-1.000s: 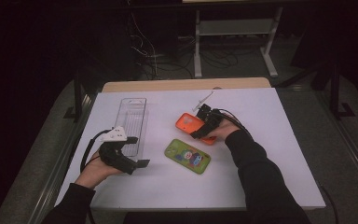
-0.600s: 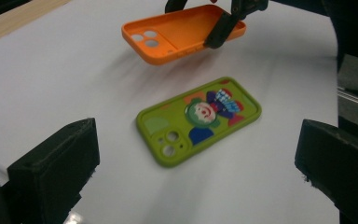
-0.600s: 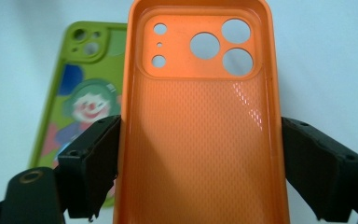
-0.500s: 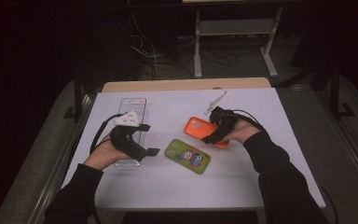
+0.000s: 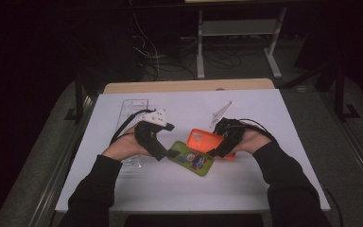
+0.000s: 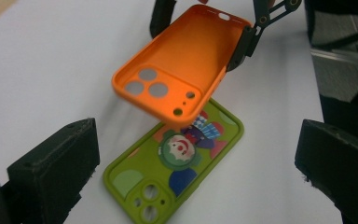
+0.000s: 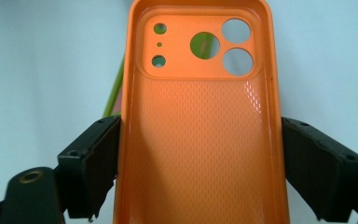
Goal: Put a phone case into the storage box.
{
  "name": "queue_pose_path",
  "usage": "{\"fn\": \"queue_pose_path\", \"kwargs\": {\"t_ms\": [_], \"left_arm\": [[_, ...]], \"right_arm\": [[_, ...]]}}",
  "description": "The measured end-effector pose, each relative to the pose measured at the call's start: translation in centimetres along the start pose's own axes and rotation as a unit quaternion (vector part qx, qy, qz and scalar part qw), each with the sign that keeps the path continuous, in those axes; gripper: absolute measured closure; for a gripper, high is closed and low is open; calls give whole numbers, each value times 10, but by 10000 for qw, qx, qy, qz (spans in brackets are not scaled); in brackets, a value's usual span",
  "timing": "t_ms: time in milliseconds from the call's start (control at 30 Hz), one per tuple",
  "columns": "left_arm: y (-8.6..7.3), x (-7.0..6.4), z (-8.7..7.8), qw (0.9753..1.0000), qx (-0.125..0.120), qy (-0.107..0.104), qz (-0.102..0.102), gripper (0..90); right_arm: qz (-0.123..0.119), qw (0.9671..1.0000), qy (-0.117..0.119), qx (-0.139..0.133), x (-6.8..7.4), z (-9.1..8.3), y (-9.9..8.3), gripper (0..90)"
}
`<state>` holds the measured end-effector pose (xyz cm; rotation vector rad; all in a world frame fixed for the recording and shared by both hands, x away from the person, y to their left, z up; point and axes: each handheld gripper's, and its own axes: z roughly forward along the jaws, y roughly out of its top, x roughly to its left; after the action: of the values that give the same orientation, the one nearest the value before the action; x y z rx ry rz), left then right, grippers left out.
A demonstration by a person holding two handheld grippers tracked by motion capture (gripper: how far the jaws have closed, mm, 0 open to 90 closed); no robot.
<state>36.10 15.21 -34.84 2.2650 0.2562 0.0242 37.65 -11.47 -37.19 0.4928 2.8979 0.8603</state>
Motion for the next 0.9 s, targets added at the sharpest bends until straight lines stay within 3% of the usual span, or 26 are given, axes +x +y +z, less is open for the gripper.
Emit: {"fn": "queue_pose_path", "kwargs": {"t_ms": [133, 200, 333, 567, 700, 733, 800, 867, 900], "left_arm": [[5, -1, 11, 9988, 413, -107, 255, 0], [8, -3, 13, 9981, 451, -182, 366, 0], [9, -9, 19, 9964, 588, -280, 552, 0], [8, -17, 29, 9929, 813, -482, 721, 0], [7, -22, 38, 9891, 1063, -615, 817, 0], [7, -22, 40, 9878, 1102, -611, 913, 0], [6, -23, 43, 9872, 1200, -574, 878, 0], [6, -21, 44, 9844, 1325, -586, 994, 0], [6, -21, 45, 9844, 1338, -596, 978, 0]], "right_arm": [[-169, 9997, 189, 62, 7, 7, 1, 152], [-277, 9991, 258, 164, 10, 10, 1, 152], [-435, 9979, 469, 121, 17, 15, 1, 152], [-756, 9946, 711, 32, 32, 16, 8, 152], [-923, 9924, 811, -16, 40, 14, 14, 152], [-989, 9919, 795, -20, 41, 13, 15, 152], [-1022, 9914, 819, -60, 43, 11, 17, 152], [-1080, 9905, 849, -110, 44, 11, 18, 152], [-1081, 9904, 851, -110, 45, 10, 18, 152]]}}
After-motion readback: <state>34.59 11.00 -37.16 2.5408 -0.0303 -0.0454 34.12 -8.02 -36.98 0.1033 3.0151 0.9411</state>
